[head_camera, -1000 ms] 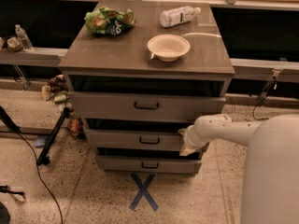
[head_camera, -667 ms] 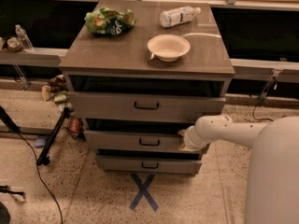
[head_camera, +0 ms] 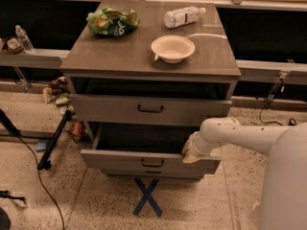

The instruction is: Open middle drawer

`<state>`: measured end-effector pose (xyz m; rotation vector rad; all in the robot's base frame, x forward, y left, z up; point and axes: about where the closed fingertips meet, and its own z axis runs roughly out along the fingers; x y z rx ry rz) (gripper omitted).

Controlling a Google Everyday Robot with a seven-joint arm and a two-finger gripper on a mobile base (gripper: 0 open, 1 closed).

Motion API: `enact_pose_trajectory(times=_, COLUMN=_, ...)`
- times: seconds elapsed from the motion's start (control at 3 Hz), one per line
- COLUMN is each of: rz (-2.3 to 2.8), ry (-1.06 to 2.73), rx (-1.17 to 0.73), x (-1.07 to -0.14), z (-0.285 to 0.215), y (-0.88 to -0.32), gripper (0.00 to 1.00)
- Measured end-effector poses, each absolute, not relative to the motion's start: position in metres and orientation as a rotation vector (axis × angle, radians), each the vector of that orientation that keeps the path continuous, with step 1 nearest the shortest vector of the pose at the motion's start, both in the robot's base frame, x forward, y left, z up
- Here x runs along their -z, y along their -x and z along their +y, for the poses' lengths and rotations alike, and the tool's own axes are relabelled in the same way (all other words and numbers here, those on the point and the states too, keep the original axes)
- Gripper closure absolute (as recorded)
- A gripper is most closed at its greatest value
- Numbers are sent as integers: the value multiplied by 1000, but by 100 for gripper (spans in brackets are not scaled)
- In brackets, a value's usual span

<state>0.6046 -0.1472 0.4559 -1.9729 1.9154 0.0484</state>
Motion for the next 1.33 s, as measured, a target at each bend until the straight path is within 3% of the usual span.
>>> enact_pose_trajectory(times=0.67, rz=1952, ry=2003, rx=-107, x=-482, z=-137, y=-574, gripper=61)
enact_pose_trajectory(times=1.0, rz=2013, ry=2031, rx=-140, x=-512, z=-132, y=-541, gripper=32)
enact_pose_trajectory(times=1.33, rz=2035, ry=2040, rx=-133, x=-522, z=-132, y=-531, gripper=45)
